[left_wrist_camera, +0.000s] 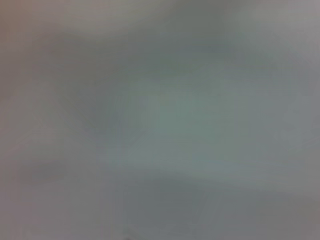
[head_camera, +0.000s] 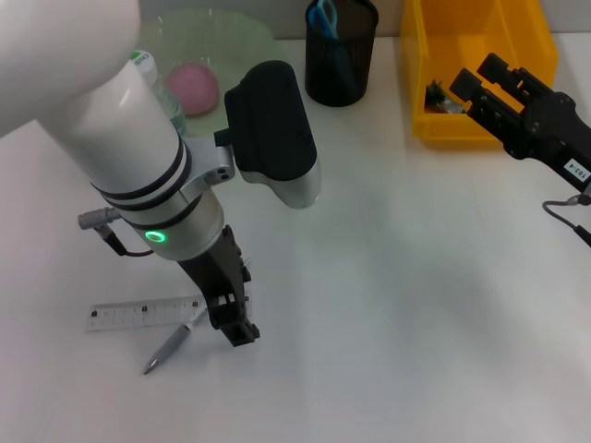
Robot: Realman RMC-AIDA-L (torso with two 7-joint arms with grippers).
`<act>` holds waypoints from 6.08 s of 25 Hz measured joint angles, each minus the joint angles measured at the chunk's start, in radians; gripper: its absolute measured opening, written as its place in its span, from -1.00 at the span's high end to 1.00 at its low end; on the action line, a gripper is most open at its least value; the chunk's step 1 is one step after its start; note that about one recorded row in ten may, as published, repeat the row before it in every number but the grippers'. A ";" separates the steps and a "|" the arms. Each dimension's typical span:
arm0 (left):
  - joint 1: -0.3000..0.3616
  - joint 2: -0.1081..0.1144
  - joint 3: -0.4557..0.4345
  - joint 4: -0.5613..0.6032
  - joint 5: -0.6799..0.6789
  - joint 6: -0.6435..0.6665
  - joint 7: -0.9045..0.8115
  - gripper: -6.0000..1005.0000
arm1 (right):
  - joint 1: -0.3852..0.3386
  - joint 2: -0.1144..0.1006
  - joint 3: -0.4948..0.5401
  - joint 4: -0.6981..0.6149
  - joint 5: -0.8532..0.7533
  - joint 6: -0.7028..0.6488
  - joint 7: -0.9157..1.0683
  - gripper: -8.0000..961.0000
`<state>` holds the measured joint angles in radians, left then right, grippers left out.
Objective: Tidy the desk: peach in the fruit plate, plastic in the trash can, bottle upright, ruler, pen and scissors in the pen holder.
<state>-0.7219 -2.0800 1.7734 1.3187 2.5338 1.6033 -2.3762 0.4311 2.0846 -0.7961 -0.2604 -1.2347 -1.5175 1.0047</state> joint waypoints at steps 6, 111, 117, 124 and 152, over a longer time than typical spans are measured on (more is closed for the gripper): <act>-0.012 0.000 0.013 -0.041 0.001 -0.026 0.001 -0.43 | 0.001 0.000 0.000 0.002 0.000 0.001 0.000 -0.34; -0.059 0.000 0.078 -0.131 0.062 -0.067 -0.014 0.16 | 0.032 -0.002 0.015 0.001 0.000 0.033 0.000 -0.49; -0.056 0.000 0.071 -0.087 0.069 -0.061 -0.036 0.22 | 0.032 -0.002 0.020 0.001 0.000 0.029 0.000 -0.51; 0.002 0.001 0.041 0.108 0.137 -0.105 -0.111 0.22 | 0.006 -0.005 0.033 -0.008 0.000 -0.003 0.000 -0.52; 0.276 0.012 -0.498 -0.236 -1.120 -0.245 0.757 0.22 | -0.126 -0.067 0.081 -0.162 -0.293 -0.346 0.149 -0.57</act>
<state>-0.4459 -2.0679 1.2751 1.0823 1.4136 1.3585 -1.6196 0.3053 2.0174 -0.7154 -0.4221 -1.5272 -1.8636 1.1532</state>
